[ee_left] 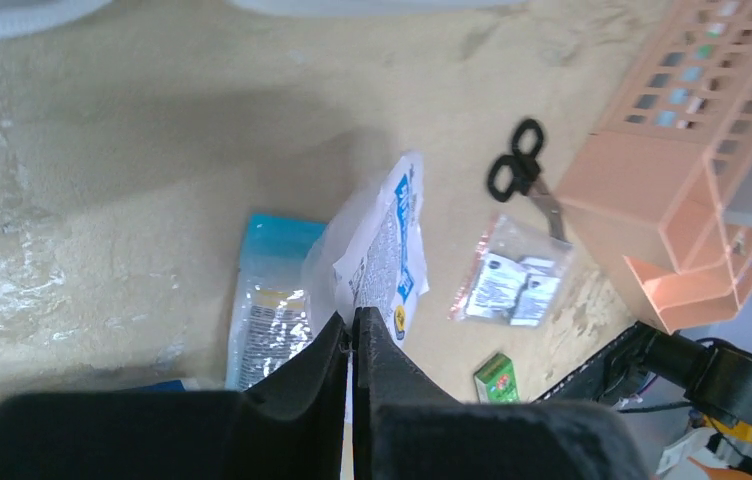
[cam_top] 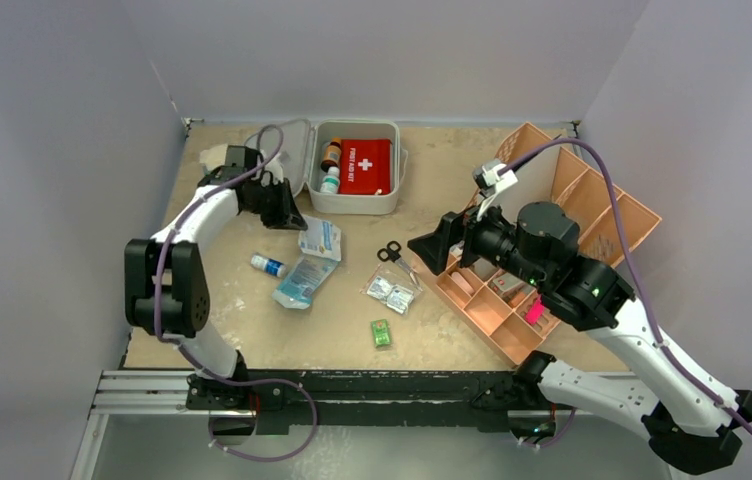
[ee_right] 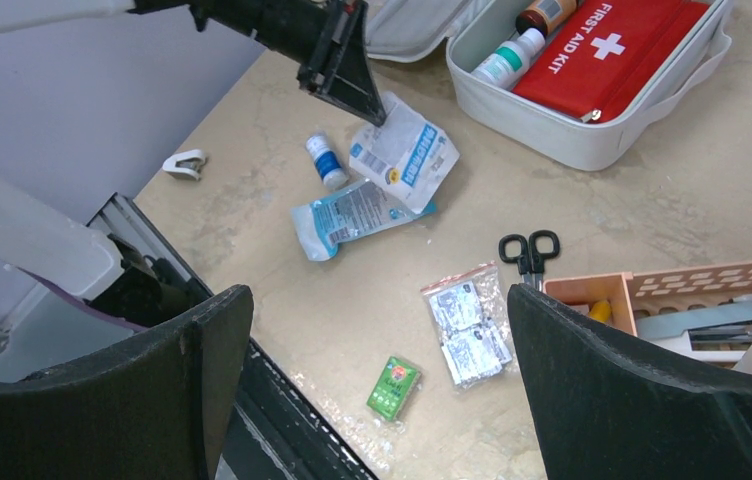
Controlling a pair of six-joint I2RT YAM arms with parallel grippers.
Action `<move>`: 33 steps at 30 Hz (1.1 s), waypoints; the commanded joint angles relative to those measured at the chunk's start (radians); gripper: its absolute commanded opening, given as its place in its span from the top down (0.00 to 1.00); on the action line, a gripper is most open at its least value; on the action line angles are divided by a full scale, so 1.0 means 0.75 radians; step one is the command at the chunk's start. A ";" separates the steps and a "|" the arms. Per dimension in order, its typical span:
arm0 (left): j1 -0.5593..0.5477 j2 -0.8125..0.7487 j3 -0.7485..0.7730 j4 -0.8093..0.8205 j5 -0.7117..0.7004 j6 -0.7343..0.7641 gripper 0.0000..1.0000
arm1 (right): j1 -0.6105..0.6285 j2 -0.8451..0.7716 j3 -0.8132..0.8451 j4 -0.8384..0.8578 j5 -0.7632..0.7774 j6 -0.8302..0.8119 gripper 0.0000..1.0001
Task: Organize the medicine kit
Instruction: Pick up the medical item at the center of the board, then place the medical item at the medicine box.
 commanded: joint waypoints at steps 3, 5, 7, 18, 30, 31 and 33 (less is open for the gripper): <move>0.006 -0.178 0.131 -0.060 0.163 0.111 1.00 | 0.002 0.051 0.028 0.067 -0.009 -0.016 0.04; 0.007 -0.196 0.177 -0.100 0.205 0.103 1.00 | 0.002 0.090 0.054 0.065 -0.009 -0.020 0.06; 0.007 -0.226 0.195 -0.104 0.249 0.070 1.00 | 0.003 0.148 0.087 0.076 -0.052 -0.050 0.10; 0.010 -0.419 0.189 -0.086 0.281 -0.237 1.00 | 0.051 0.549 0.309 0.208 -0.127 -0.466 0.30; 0.022 -0.418 0.188 -0.012 0.451 -0.432 1.00 | 0.302 0.854 0.205 0.593 0.009 -1.405 0.30; 0.020 -0.417 0.201 -0.031 0.433 -0.421 1.00 | 0.313 0.876 0.205 0.625 0.054 -1.450 0.30; 0.021 -0.416 0.213 -0.055 0.430 -0.416 1.00 | 0.331 0.920 0.207 0.705 0.144 -1.531 0.30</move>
